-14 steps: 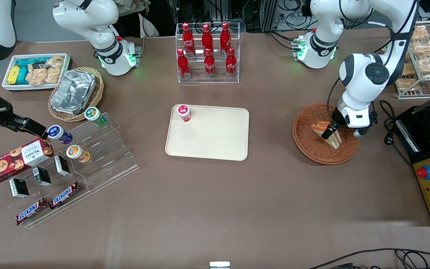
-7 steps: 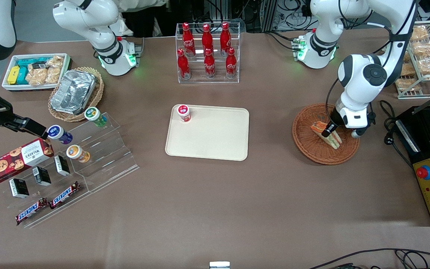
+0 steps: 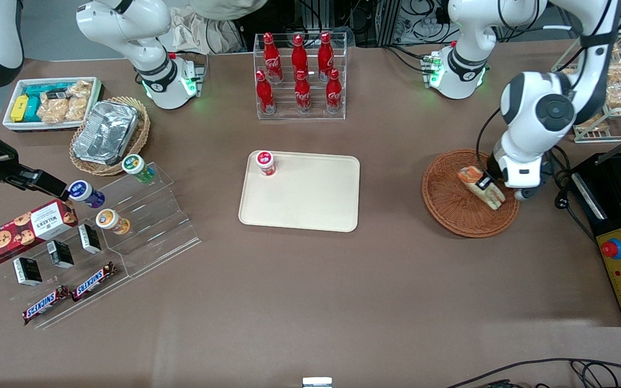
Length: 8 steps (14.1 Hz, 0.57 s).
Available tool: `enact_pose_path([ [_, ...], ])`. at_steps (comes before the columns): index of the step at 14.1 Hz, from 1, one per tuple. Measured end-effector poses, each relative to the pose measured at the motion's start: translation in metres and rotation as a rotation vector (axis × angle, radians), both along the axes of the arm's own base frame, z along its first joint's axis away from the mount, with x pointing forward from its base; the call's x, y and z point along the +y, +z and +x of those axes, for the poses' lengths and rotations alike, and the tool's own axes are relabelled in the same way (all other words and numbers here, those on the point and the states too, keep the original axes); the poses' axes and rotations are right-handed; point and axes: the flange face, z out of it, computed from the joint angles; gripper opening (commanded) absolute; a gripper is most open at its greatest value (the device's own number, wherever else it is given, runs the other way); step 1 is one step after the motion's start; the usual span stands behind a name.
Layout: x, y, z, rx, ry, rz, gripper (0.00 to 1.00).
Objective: Place sandwich from basket to tray
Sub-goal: 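Lift the sandwich up out of the basket with the left gripper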
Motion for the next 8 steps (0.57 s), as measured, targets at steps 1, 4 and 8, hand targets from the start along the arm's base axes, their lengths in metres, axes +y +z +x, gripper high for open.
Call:
enact_pose_path([
  [1,0.000,0.019,0.008,0.018,-0.003,0.006,0.00],
  [4,0.000,0.083,0.026,0.075,-0.058,0.012,0.00],
  [8,0.003,0.173,0.031,0.159,-0.157,-0.002,0.00],
])
